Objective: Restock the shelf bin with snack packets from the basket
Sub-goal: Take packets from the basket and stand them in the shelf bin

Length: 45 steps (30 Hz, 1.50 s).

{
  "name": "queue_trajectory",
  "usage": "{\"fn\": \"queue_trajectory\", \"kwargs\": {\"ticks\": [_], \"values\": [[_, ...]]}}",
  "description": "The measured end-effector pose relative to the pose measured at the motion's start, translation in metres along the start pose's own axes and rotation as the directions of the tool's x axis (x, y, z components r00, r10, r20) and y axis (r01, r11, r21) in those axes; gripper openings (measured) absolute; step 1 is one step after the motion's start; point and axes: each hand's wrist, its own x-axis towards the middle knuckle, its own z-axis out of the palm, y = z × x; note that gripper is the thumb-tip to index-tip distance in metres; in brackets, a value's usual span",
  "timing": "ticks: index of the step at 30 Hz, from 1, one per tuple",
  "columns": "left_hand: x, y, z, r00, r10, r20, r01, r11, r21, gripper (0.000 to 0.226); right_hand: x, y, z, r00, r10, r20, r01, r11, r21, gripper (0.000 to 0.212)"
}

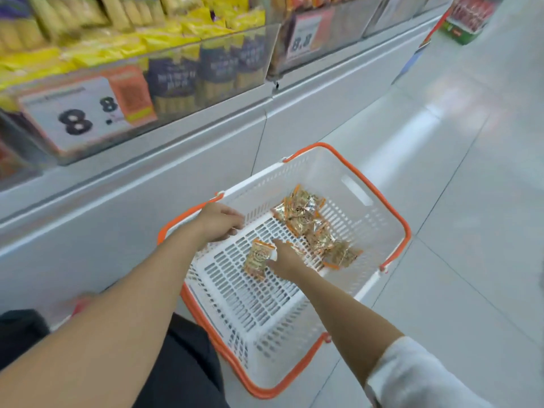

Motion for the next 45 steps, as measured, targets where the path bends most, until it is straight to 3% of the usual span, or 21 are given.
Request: {"fn": "queue_trajectory", "kwargs": {"ticks": [3,8,12,13,16,18,20,23,24,27,32,36,38,43,45], "values": [[0.005,-0.007,-0.009,1.0,-0.027,-0.006,0.027,1.0,0.015,0.006,0.022,-0.008,0.028,0.999,-0.037,0.014,0.037,0.999,-0.037,0.082],[0.011,-0.021,-0.015,0.996,-0.071,0.054,0.065,0.992,0.109,0.006,0.032,0.011,0.087,0.989,-0.022,0.144,0.073,0.931,-0.358,0.071],[0.022,-0.021,-0.015,0.999,-0.048,0.026,0.044,0.99,0.137,0.005,0.021,0.014,0.101,0.993,-0.11,-0.046,0.081,0.909,-0.41,0.04],[0.023,-0.02,-0.013,0.998,-0.046,0.033,0.041,0.989,0.141,0.005,0.021,0.014,0.101,0.992,-0.106,-0.065,0.073,0.918,-0.391,0.043],[0.021,-0.016,-0.008,0.995,-0.052,0.082,0.037,0.984,0.176,0.01,0.023,0.018,0.098,0.997,-0.057,-0.049,0.035,0.929,-0.368,0.079],[0.021,-0.017,-0.008,0.994,-0.06,0.096,0.041,0.981,0.189,0.01,0.024,0.019,0.095,0.999,-0.031,-0.027,0.017,0.901,-0.434,0.082],[0.022,-0.019,-0.009,0.994,-0.075,0.084,0.057,0.979,0.196,0.007,0.023,0.017,0.093,1.0,0.011,0.0,-0.009,0.888,-0.46,0.07],[0.023,-0.025,-0.01,0.994,-0.088,0.058,0.073,0.973,0.217,0.006,0.019,0.014,0.089,0.997,0.057,0.053,-0.037,0.943,-0.331,0.012],[0.021,-0.026,-0.01,0.994,-0.094,0.056,0.08,0.972,0.221,0.006,0.016,0.013,0.085,0.996,0.055,0.071,-0.032,0.958,-0.286,0.01],[0.016,-0.027,-0.004,0.992,-0.109,0.063,0.092,0.97,0.226,0.011,0.004,0.001,0.055,0.997,-0.022,0.08,0.035,0.987,-0.157,0.032],[-0.005,-0.006,0.008,0.998,0.01,0.059,-0.021,0.981,0.193,0.036,-0.024,-0.053,-0.045,0.977,-0.212,-0.037,0.214,0.975,0.059,0.026],[-0.036,0.04,-0.005,0.979,0.199,-0.048,-0.193,0.975,0.108,0.017,-0.056,-0.093,-0.122,0.928,-0.356,-0.107,0.367,0.922,0.121,0.022],[-0.054,0.072,-0.018,0.955,0.268,-0.126,-0.254,0.96,0.114,0.008,-0.079,-0.113,-0.154,0.903,-0.406,-0.141,0.425,0.893,0.151,0.024],[-0.109,0.157,-0.056,0.855,0.458,-0.244,-0.438,0.889,0.135,0.021,-0.142,-0.161,-0.226,0.843,-0.446,-0.302,0.507,0.846,0.166,0.022],[-0.134,0.187,-0.072,0.802,0.523,-0.289,-0.495,0.852,0.169,0.022,-0.169,-0.18,-0.255,0.787,-0.482,-0.385,0.558,0.823,0.109,0.026]]}}
